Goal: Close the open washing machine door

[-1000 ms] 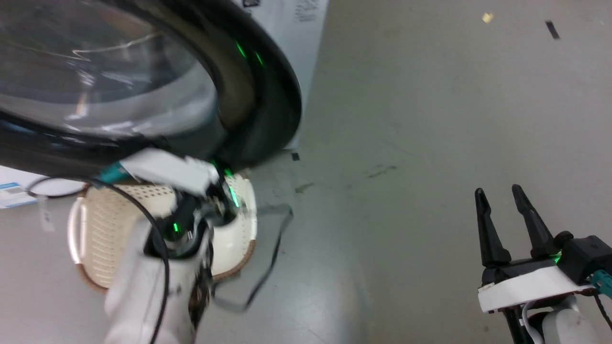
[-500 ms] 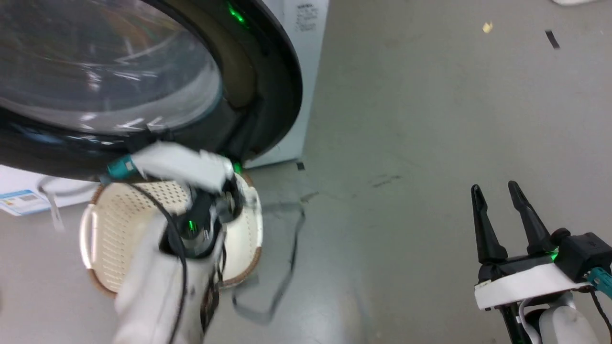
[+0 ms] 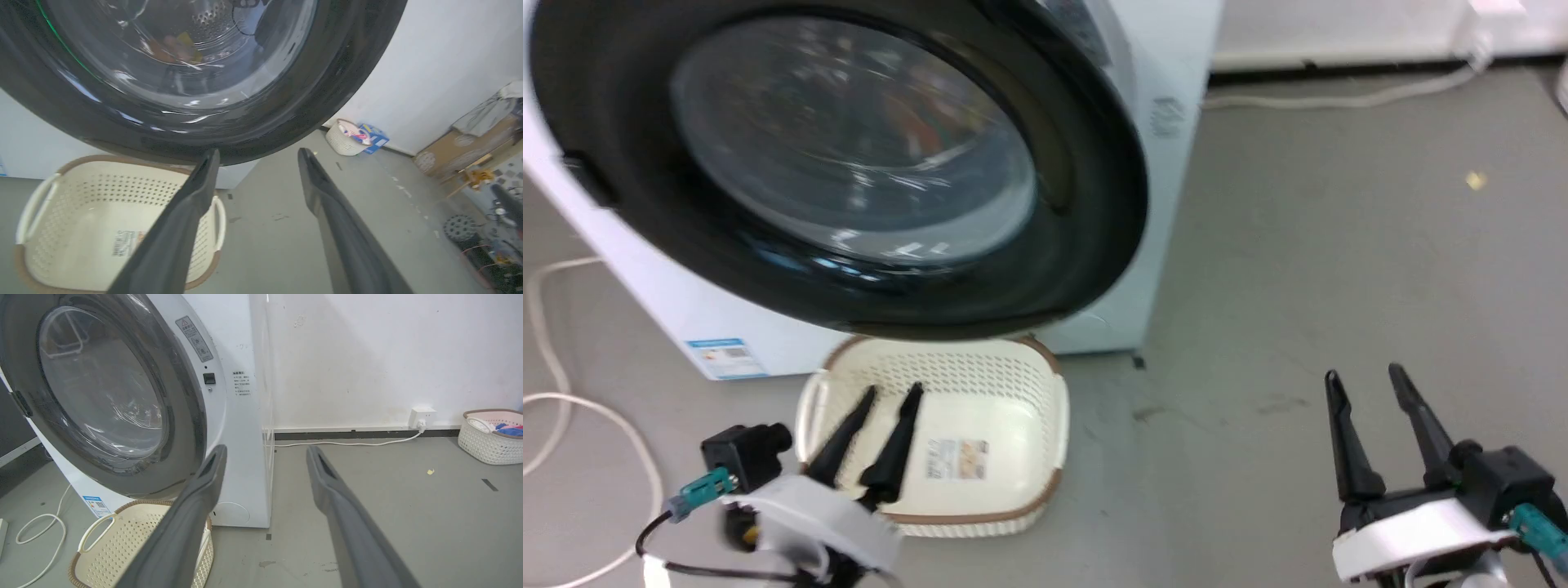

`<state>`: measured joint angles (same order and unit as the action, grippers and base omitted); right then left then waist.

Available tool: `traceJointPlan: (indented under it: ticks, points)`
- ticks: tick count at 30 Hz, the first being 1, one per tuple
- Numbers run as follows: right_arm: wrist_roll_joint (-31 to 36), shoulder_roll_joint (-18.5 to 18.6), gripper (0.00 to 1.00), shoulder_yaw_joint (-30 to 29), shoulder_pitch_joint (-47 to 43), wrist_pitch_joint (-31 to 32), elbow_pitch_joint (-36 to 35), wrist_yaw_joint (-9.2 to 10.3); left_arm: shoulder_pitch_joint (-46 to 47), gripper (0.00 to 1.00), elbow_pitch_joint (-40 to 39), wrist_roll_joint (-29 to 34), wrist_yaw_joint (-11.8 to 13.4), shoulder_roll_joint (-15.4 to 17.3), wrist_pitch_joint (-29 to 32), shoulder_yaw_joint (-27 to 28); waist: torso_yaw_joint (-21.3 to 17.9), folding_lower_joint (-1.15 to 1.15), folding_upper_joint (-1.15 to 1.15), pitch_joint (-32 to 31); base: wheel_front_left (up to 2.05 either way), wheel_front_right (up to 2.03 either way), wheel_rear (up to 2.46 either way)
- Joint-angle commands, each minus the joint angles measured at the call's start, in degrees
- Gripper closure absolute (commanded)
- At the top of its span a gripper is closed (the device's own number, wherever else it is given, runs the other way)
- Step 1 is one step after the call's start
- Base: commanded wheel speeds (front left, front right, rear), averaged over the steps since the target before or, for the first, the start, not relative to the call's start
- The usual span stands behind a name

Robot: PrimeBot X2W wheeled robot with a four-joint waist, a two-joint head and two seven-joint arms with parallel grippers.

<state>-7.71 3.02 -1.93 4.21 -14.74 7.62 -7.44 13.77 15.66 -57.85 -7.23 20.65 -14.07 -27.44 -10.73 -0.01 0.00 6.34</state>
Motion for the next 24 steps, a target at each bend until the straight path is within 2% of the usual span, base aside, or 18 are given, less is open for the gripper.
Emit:
traceJointPlan:
  ticks: [1, 2, 3, 4, 5, 6, 7, 8, 9, 10, 12, 18, 23, 24]
  points:
    - [0.77, -0.14, 0.00, 0.31, -1.37, -0.26, -0.19, -0.05, -0.56, 0.00, 1.96, 7.65, 0.33, 1.10, -0.82, 1.89, 4.30, 0.01, 0.00, -3.99, 0.00, 0.00, 0.00]
    - [1.02, -0.14, 0.00, 0.51, -1.66, -0.26, -0.26, -0.05, -0.74, 0.00, 1.33, 12.62, 1.52, 0.88, -0.86, 4.27, 4.97, 0.01, 0.00, -4.37, 0.00, 0.00, 0.00]
    - [1.02, -0.14, 0.00, 0.51, -1.66, -0.26, -0.26, -0.05, -0.74, 0.00, 1.33, 12.62, 1.52, 0.88, -0.86, 4.27, 4.97, 0.01, 0.00, -4.37, 0.00, 0.00, 0.00]
    - [1.54, -0.14, 0.00, 1.03, -2.03, -0.26, -0.52, -0.05, -2.62, 0.00, -1.53, 20.69, 3.79, -1.13, -0.89, 9.46, 6.01, 0.01, 0.00, -4.83, 0.00, 0.00, 0.00]
    - [1.54, -0.14, 0.00, 1.03, -2.03, -0.26, -0.52, -0.05, -2.62, 0.00, -1.53, 20.69, 3.79, -1.13, -0.89, 9.46, 6.01, 0.01, 0.00, -4.83, 0.00, 0.00, 0.00]
    - [1.83, -0.14, 0.00, 1.60, -2.32, -0.26, -0.75, -0.05, -5.34, 0.00, -5.06, 26.82, 4.93, -3.74, -0.90, 14.38, 6.80, 0.01, 0.00, -5.10, 0.00, 0.00, 0.00]
    - [1.98, -0.14, 0.00, 1.85, -2.47, -0.26, -0.83, -0.05, -6.73, 0.00, -6.67, 29.82, 5.29, -4.86, -0.91, 16.22, 7.14, 0.01, 0.00, -5.22, 0.00, 0.00, 0.00]
    - [1.98, -0.14, 0.00, 1.85, -2.47, -0.26, -0.83, -0.05, -6.73, 0.00, -6.67, 29.82, 5.29, -4.86, -0.91, 16.22, 7.14, 0.01, 0.00, -5.22, 0.00, 0.00, 0.00]
    - [2.20, -0.14, 0.00, 2.12, -2.88, -0.26, -0.95, -0.05, -9.25, 0.00, -9.27, 34.68, 5.18, -7.18, -0.91, 18.81, 7.89, 0.01, 0.00, -5.42, 0.00, 0.00, 0.00]
    - [2.20, -0.14, 0.00, 2.12, -2.88, -0.26, -0.95, -0.05, -9.25, 0.00, -9.27, 34.68, 5.18, -7.18, -0.91, 18.81, 7.89, 0.01, 0.00, -5.42, 0.00, 0.00, 0.00]
    - [2.26, -0.14, 0.00, 2.24, -3.35, -0.26, -1.08, -0.05, -11.17, 0.00, -10.96, 38.11, 4.25, -9.38, -0.92, 20.78, 8.57, 0.01, 0.00, -5.56, 0.00, 0.00, 0.00]
    - [2.36, -0.14, 0.00, 3.23, -4.56, -0.26, -0.42, -0.05, -13.80, 0.00, -12.00, 48.54, 3.02, -11.82, -0.92, 22.46, 9.87, 0.01, 0.00, -5.43, 0.00, 0.00, 0.00]
    - [1.28, -0.14, 0.00, 3.93, -4.85, -0.26, -0.53, -0.05, -14.83, 0.00, -12.00, 51.84, 3.13, -13.75, -0.92, 23.64, 11.10, 0.01, 0.00, -4.48, 0.00, 0.00, 0.00]
    - [0.80, -0.14, 0.58, 4.52, -4.50, -0.26, -1.17, -0.05, -14.86, 0.00, -11.96, 52.23, 3.07, -14.00, -0.92, 23.81, 11.44, 0.01, 0.00, -4.08, 0.00, 0.00, 0.00]
